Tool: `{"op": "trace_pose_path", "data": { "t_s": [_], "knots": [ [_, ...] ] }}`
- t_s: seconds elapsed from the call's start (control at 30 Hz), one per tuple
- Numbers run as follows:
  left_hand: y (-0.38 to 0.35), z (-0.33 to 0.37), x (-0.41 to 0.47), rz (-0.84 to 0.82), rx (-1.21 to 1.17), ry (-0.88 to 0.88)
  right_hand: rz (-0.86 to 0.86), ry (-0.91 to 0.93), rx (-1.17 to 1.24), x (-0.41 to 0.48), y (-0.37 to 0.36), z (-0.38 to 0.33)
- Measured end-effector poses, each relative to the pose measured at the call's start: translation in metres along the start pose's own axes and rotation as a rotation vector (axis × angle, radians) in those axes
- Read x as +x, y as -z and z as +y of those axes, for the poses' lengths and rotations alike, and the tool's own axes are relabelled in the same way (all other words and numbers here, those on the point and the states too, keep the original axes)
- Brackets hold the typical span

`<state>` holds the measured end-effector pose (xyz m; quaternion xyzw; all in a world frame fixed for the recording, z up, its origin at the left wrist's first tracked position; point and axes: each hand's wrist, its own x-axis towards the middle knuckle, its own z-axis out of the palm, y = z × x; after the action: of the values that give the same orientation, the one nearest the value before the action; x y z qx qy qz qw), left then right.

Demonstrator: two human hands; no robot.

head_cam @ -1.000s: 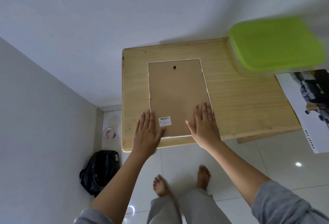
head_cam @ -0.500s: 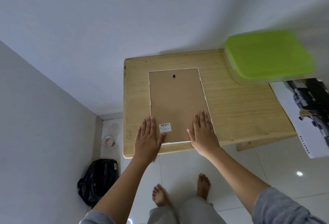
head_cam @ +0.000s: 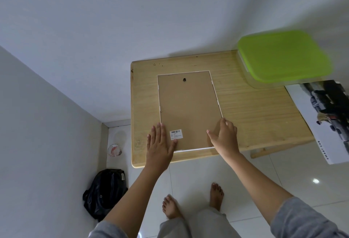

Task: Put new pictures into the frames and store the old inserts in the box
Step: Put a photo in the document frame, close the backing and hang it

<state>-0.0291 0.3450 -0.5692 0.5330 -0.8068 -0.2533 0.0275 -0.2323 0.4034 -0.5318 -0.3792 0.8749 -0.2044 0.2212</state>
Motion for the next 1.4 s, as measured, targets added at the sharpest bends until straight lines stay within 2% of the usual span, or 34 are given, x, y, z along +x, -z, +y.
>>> {"op": "trace_pose_path", "data": {
  "t_s": [0.13, 0.27, 0.43, 0.57, 0.67, 0.83, 0.97, 1.07, 1.23, 1.4],
  "knots": [
    [0.0, -0.005, -0.001, 0.016, -0.02, -0.008, -0.02, -0.1, 0.157, 0.016, 0.004, 0.01],
    [0.001, -0.006, -0.001, 0.025, -0.045, -0.015, -0.067, -0.059, 0.414, 0.016, 0.012, 0.008],
    [0.004, -0.004, -0.006, 0.051, -0.076, 0.005, -0.022, -0.012, 0.645, 0.022, 0.026, -0.001],
    [0.01, 0.01, 0.001, 0.097, -0.152, 0.045, 0.003, 0.086, 0.752, 0.022, 0.031, -0.022],
    [0.028, 0.03, 0.021, 0.103, -0.187, -0.025, 0.005, 0.174, 0.793, 0.021, 0.039, -0.041],
    [0.088, 0.083, 0.068, 0.185, -0.321, -0.212, 0.098, 0.412, 0.719, 0.015, 0.066, -0.074],
    [0.158, 0.132, 0.089, 0.346, -0.581, -0.272, 0.269, 0.68, 0.497, 0.014, 0.086, -0.092],
    [0.194, 0.155, 0.095, 0.423, -0.701, -0.373, 0.378, 0.789, 0.309, 0.013, 0.094, -0.102],
    [0.205, 0.149, 0.104, 0.408, -0.7, -0.229, 0.483, 0.865, -0.061, 0.006, 0.096, -0.119],
    [0.205, 0.127, 0.103, 0.421, -0.708, -0.129, 0.432, 0.903, -0.126, 0.003, 0.084, -0.125]
  ]
}}
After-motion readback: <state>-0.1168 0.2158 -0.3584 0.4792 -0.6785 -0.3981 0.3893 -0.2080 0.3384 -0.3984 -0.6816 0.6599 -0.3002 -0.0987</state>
